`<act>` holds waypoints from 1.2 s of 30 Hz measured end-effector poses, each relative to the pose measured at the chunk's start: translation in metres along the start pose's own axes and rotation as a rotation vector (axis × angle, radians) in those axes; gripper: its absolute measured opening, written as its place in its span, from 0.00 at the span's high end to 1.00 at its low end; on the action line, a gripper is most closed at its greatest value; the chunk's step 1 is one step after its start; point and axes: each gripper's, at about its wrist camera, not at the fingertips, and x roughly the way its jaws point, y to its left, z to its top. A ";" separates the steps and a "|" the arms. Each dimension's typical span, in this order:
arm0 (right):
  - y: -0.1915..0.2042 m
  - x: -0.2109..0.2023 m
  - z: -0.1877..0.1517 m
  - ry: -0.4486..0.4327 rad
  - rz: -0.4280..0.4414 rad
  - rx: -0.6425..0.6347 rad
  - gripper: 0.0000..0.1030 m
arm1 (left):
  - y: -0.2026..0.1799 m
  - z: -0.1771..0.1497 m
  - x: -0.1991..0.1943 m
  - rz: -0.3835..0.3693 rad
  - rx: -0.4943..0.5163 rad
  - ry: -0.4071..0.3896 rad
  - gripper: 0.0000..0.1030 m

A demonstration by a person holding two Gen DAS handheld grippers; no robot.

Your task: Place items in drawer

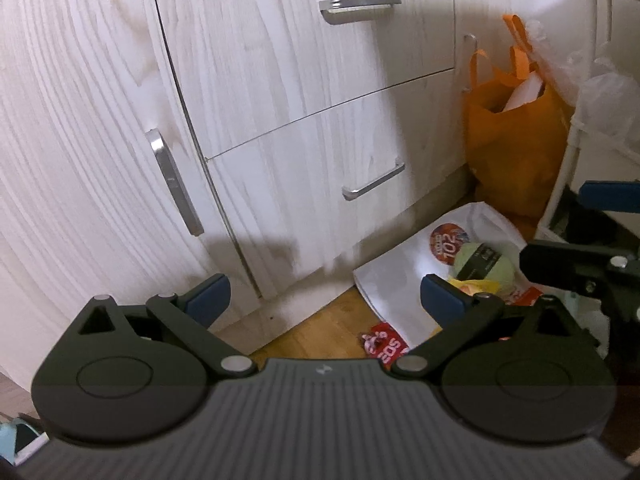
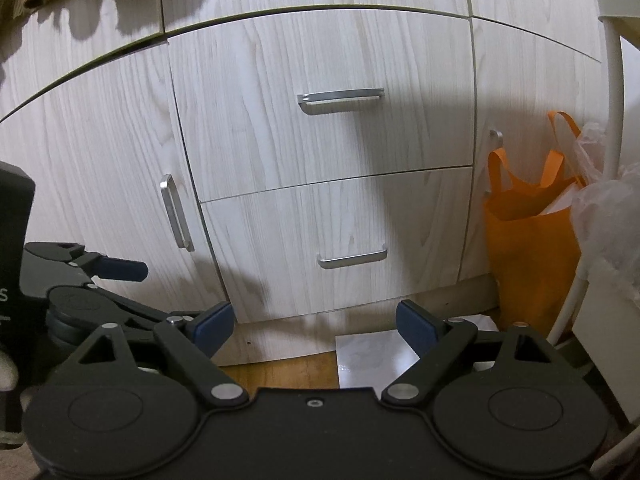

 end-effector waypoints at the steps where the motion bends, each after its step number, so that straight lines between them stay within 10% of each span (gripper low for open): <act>1: 0.000 -0.001 -0.001 0.000 -0.003 0.000 0.11 | -0.001 0.000 -0.001 0.009 0.004 -0.004 0.00; 36: 0.001 -0.016 -0.005 0.008 -0.021 0.008 0.11 | -0.015 -0.005 -0.004 0.025 0.084 -0.051 0.00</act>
